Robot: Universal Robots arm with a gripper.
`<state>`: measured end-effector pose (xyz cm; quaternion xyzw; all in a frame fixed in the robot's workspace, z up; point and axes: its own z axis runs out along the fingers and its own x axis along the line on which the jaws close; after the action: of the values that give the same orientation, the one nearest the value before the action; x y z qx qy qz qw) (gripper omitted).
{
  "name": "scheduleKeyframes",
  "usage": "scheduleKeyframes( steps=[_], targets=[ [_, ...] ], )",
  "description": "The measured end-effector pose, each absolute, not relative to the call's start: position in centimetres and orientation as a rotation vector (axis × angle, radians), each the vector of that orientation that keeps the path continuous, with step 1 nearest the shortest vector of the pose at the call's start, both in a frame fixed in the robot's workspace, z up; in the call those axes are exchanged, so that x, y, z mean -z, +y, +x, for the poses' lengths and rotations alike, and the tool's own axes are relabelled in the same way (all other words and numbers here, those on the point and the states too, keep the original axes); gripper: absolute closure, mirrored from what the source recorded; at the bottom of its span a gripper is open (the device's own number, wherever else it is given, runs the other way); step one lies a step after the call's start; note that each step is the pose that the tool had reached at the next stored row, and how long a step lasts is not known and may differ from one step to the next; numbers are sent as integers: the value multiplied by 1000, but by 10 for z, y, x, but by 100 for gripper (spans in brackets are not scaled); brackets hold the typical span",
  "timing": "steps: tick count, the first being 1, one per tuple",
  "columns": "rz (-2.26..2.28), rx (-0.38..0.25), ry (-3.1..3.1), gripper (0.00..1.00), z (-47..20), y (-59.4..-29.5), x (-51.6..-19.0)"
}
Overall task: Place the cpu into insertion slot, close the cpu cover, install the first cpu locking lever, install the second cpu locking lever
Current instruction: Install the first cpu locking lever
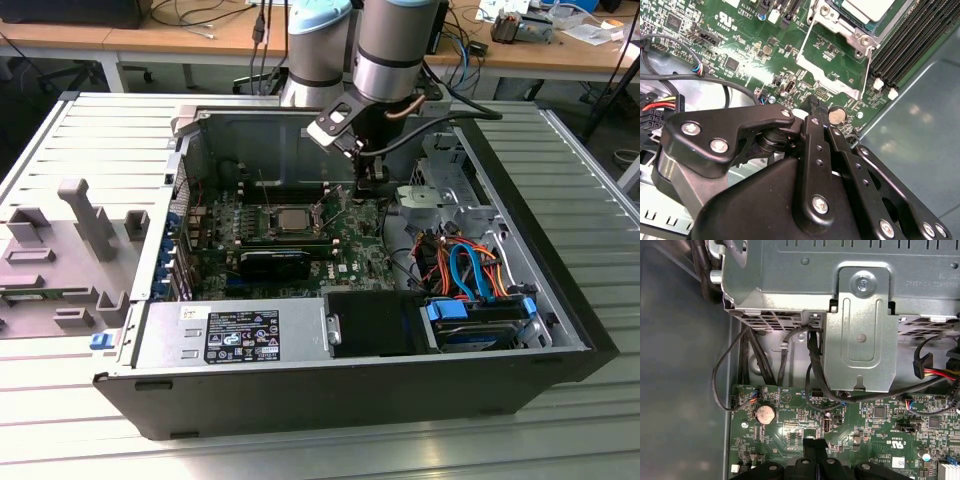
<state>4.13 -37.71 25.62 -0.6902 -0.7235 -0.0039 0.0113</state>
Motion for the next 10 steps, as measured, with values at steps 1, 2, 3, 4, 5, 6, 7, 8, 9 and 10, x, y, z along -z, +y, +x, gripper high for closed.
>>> scheduleKeyframes(
  steps=[1, 2, 3, 4, 5, 6, 7, 8, 9, 10],
  targets=[
    [-2153, 12, -2257, 89, 40, -377, -256],
    [-2153, 12, -2257, 89, 40, -377, -256],
    [-2153, 12, -2257, 89, 39, -377, -256],
    [-2153, 12, -2257, 89, 38, -377, -256],
    [-2153, 12, -2257, 89, 38, -377, -256],
    [-2153, 12, -2257, 89, 38, -377, -256],
    [-2153, 12, -2257, 89, 37, -377, -256],
    [-2153, 12, -2257, 89, 37, -377, -256],
    [-2153, 12, -2257, 89, 37, -377, -256],
    [-2153, 12, -2257, 89, 36, -377, -256]
  ],
)
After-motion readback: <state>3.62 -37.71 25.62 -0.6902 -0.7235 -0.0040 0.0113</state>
